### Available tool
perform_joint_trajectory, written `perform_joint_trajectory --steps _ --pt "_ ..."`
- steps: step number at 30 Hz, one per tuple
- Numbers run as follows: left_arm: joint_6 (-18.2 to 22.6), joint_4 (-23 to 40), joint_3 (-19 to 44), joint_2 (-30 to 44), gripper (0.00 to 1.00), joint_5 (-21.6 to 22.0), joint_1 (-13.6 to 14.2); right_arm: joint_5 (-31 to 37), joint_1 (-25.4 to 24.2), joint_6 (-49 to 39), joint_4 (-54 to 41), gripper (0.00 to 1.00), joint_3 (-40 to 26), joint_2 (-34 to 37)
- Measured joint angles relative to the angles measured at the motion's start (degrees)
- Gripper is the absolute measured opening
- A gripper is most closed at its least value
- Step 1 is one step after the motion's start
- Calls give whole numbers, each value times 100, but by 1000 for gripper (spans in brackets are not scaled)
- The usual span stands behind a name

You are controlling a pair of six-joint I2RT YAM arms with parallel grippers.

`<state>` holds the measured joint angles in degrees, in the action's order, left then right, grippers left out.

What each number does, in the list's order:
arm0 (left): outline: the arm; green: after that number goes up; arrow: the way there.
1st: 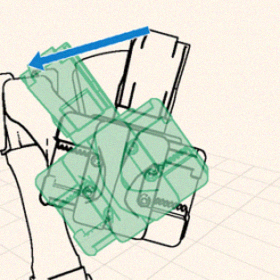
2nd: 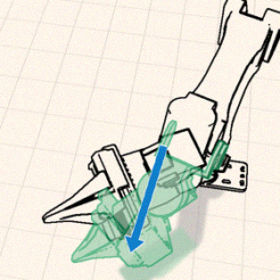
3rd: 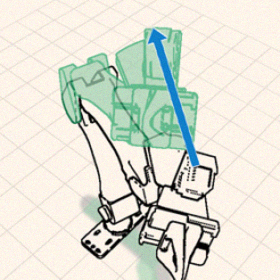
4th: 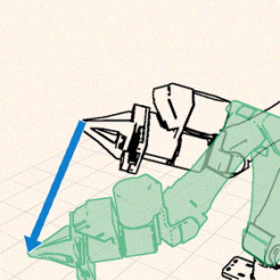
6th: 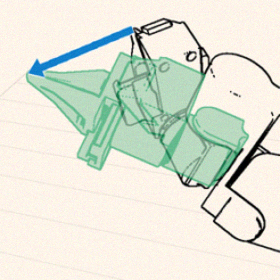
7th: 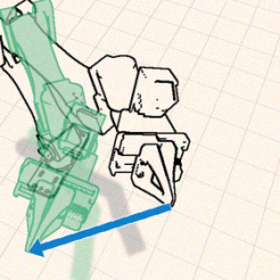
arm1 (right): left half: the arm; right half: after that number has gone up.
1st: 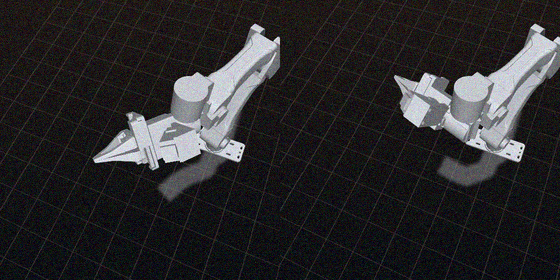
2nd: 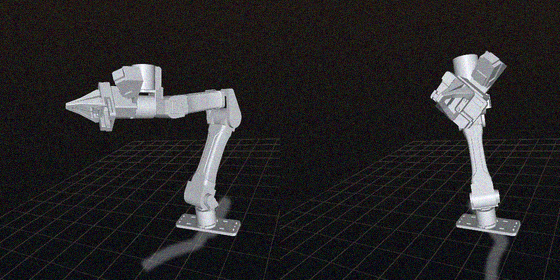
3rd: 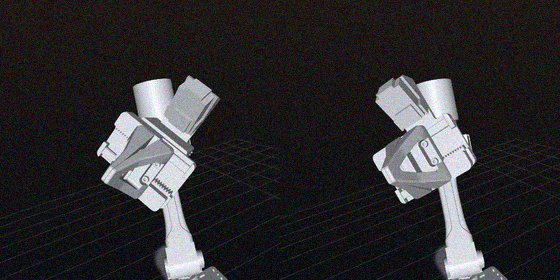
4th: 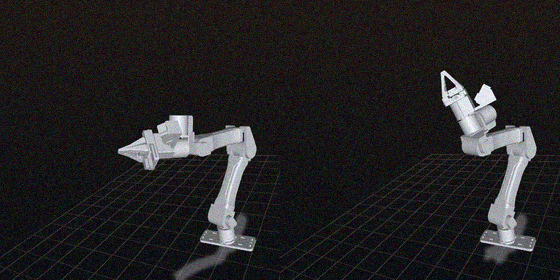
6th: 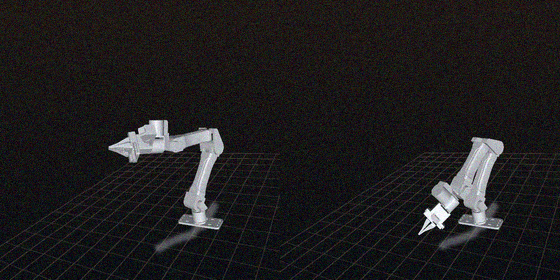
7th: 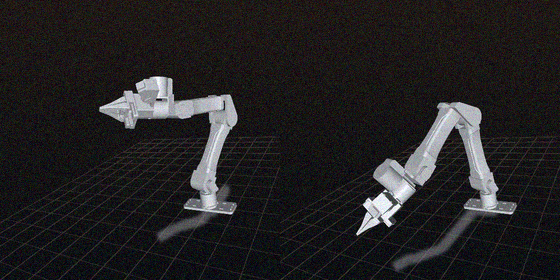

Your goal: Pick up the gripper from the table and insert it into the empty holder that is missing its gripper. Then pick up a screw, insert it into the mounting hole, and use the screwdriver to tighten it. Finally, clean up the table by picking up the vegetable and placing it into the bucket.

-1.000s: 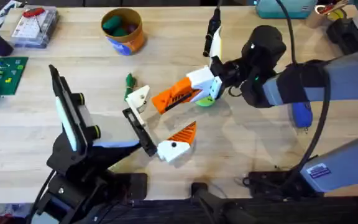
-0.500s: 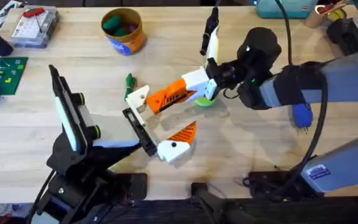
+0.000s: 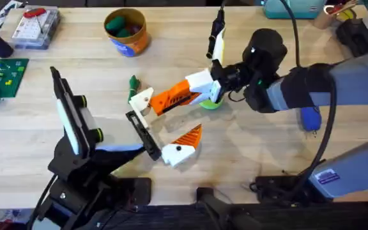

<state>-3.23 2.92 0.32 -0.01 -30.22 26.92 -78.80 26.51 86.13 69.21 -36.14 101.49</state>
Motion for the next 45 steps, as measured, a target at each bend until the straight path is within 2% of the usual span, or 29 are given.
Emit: perform_joint_trajectory --steps 24,35,45 --pt "-24 4 0 0 990 262 -28 333 174 -5 9 20 0 -1" --pt "13 -1 0 0 990 262 -26 102 172 -20 -97 20 -156 0" --pt "-21 9 0 0 990 284 -26 22 172 -668 -514 20 -239 0"
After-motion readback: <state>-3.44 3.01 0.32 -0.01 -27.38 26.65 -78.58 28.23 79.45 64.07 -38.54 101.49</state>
